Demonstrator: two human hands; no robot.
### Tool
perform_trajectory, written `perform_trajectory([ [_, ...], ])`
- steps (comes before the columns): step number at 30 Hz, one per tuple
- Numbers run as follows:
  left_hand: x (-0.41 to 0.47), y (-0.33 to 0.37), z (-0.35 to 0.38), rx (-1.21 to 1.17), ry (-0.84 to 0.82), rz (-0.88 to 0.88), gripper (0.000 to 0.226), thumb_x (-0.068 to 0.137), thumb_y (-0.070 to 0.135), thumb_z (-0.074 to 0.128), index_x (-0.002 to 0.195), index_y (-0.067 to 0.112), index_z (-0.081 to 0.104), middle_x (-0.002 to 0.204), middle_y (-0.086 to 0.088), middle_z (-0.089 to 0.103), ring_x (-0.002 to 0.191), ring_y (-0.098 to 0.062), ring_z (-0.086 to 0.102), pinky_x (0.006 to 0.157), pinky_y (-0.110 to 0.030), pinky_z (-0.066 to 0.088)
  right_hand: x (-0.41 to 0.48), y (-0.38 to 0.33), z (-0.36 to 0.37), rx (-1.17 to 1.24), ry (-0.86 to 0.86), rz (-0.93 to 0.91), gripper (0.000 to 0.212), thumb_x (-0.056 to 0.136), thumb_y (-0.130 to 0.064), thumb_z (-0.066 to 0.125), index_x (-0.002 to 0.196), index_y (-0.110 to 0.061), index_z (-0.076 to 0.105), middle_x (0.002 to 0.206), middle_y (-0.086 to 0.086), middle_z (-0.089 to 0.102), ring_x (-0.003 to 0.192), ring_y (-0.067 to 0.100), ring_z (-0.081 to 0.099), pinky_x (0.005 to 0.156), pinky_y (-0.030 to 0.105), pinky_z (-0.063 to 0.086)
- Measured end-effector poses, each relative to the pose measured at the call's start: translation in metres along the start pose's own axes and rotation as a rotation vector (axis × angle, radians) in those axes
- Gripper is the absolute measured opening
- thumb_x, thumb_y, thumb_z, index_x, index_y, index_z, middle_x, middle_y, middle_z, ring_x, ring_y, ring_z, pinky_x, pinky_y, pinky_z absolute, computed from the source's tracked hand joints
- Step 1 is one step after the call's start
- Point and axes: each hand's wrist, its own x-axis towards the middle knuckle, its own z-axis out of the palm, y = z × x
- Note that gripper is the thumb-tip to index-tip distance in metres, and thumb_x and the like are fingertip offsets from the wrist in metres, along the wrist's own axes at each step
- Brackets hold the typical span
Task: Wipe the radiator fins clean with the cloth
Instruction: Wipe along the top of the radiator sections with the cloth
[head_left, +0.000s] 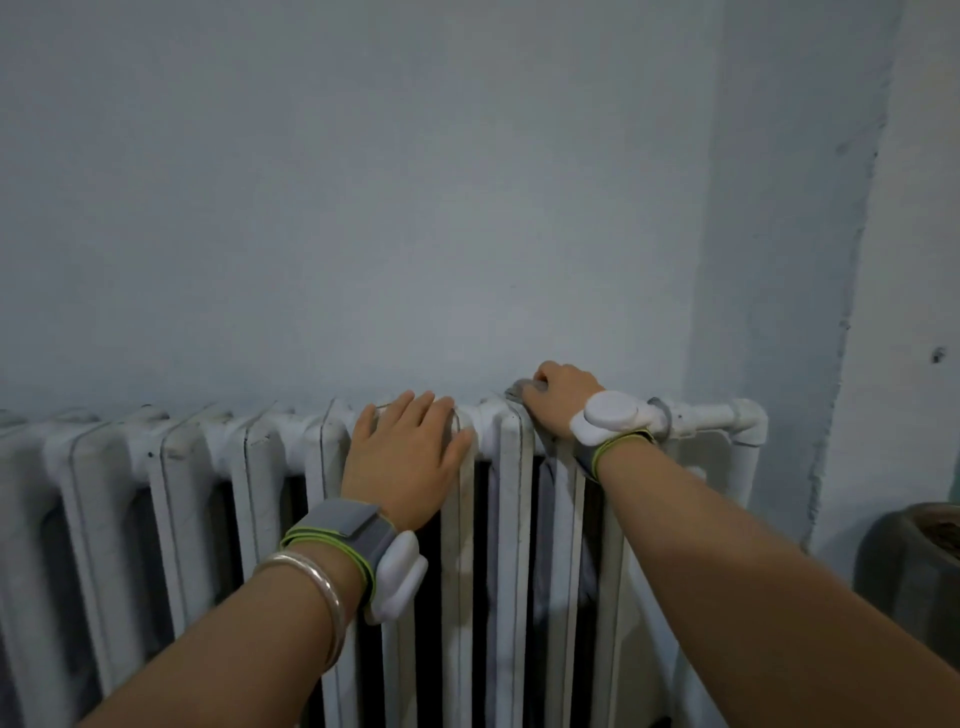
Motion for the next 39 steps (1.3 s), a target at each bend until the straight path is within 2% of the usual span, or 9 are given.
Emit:
perform_trajectory([
  [5, -0.002, -0.004, 0.009, 0.024, 0.024, 0.025, 0.058, 0.094, 0.057, 0.013, 0.144, 0.032, 0.027, 0.15, 0.011, 0.035, 0.139, -0.017, 0.027, 0.115, -0.041, 0.02, -0.009, 0.006, 0.006, 0.051, 0.077, -0.019, 0.034, 0.096, -0.028, 0.04, 0.092, -0.007, 0.066, 0.1, 0.014, 0.065, 0.094, 0.033, 0.059, 0.08, 0.037, 0.049],
  [9, -0.005, -0.004, 0.007, 0.028, 0.058, 0.046, 0.075, 0.082, 0.061, -0.002, 0.142, 0.031, 0.032, 0.146, 0.012, 0.04, 0.136, -0.017, 0.033, 0.113, -0.04, 0.024, -0.021, 0.014, 0.027, 0.071, 0.366, -0.113, 0.034, 0.093, -0.026, 0.043, 0.081, -0.005, 0.067, 0.088, 0.017, 0.063, 0.084, 0.037, 0.056, 0.069, 0.038, 0.043],
  [11, -0.005, -0.003, 0.006, 0.016, 0.05, 0.045, 0.065, 0.09, 0.06, 0.007, 0.142, 0.03, 0.033, 0.146, 0.011, 0.041, 0.135, -0.017, 0.033, 0.113, -0.041, 0.023, -0.03, 0.02, 0.038, 0.098, 0.524, -0.191, 0.037, 0.087, -0.028, 0.039, 0.076, -0.006, 0.067, 0.079, 0.016, 0.063, 0.073, 0.036, 0.056, 0.065, 0.039, 0.044],
  [14, -0.004, -0.002, 0.003, 0.004, 0.012, 0.035, 0.051, 0.097, 0.051, 0.024, 0.143, 0.029, 0.03, 0.147, 0.009, 0.039, 0.137, -0.018, 0.029, 0.114, -0.042, 0.021, -0.044, 0.027, 0.045, 0.119, 0.629, -0.241, 0.036, 0.087, -0.029, 0.042, 0.092, -0.007, 0.069, 0.092, 0.015, 0.066, 0.077, 0.035, 0.057, 0.073, 0.04, 0.049],
  [18, -0.004, -0.002, 0.002, -0.001, 0.009, 0.034, 0.05, 0.098, 0.05, 0.025, 0.142, 0.029, 0.03, 0.146, 0.008, 0.041, 0.137, -0.019, 0.029, 0.114, -0.043, 0.021, -0.06, 0.029, 0.049, 0.23, 0.679, -0.256, 0.027, 0.09, -0.023, 0.055, 0.107, -0.006, 0.067, 0.111, 0.014, 0.063, 0.096, 0.033, 0.056, 0.089, 0.038, 0.046],
  [23, -0.004, 0.001, 0.003, 0.002, 0.007, 0.018, 0.048, 0.098, 0.049, 0.026, 0.141, 0.028, 0.03, 0.145, 0.008, 0.041, 0.137, -0.019, 0.028, 0.113, -0.044, 0.022, -0.078, 0.035, 0.057, 0.362, 0.683, -0.24, 0.033, 0.089, -0.017, 0.062, 0.12, -0.007, 0.062, 0.126, 0.013, 0.056, 0.117, 0.03, 0.05, 0.103, 0.042, 0.041],
  [27, -0.005, 0.002, 0.004, 0.0, 0.004, -0.002, 0.048, 0.098, 0.049, 0.025, 0.142, 0.028, 0.03, 0.145, 0.007, 0.042, 0.138, -0.019, 0.027, 0.113, -0.045, 0.022, -0.093, 0.04, 0.062, 0.366, 0.635, -0.184, 0.032, 0.089, -0.014, 0.064, 0.121, -0.01, 0.06, 0.136, 0.009, 0.051, 0.132, 0.026, 0.041, 0.102, 0.034, 0.039],
  [33, -0.006, 0.005, 0.001, 0.006, -0.001, -0.013, 0.049, 0.099, 0.048, 0.024, 0.143, 0.028, 0.026, 0.147, 0.008, 0.037, 0.139, -0.018, 0.025, 0.114, -0.045, 0.019, -0.113, 0.049, 0.08, 0.347, 0.551, -0.13, 0.025, 0.087, -0.017, 0.067, 0.11, -0.016, 0.059, 0.127, 0.003, 0.049, 0.114, 0.018, 0.051, 0.086, 0.024, 0.044],
  [39, -0.007, 0.006, 0.001, 0.012, -0.021, -0.017, 0.049, 0.099, 0.047, 0.023, 0.144, 0.028, 0.025, 0.148, 0.008, 0.036, 0.139, -0.019, 0.024, 0.114, -0.046, 0.02, -0.133, 0.066, 0.107, 0.331, 0.385, -0.108, 0.015, 0.087, -0.019, 0.065, 0.097, -0.017, 0.055, 0.108, -0.004, 0.044, 0.094, 0.015, 0.053, 0.072, 0.029, 0.052],
])
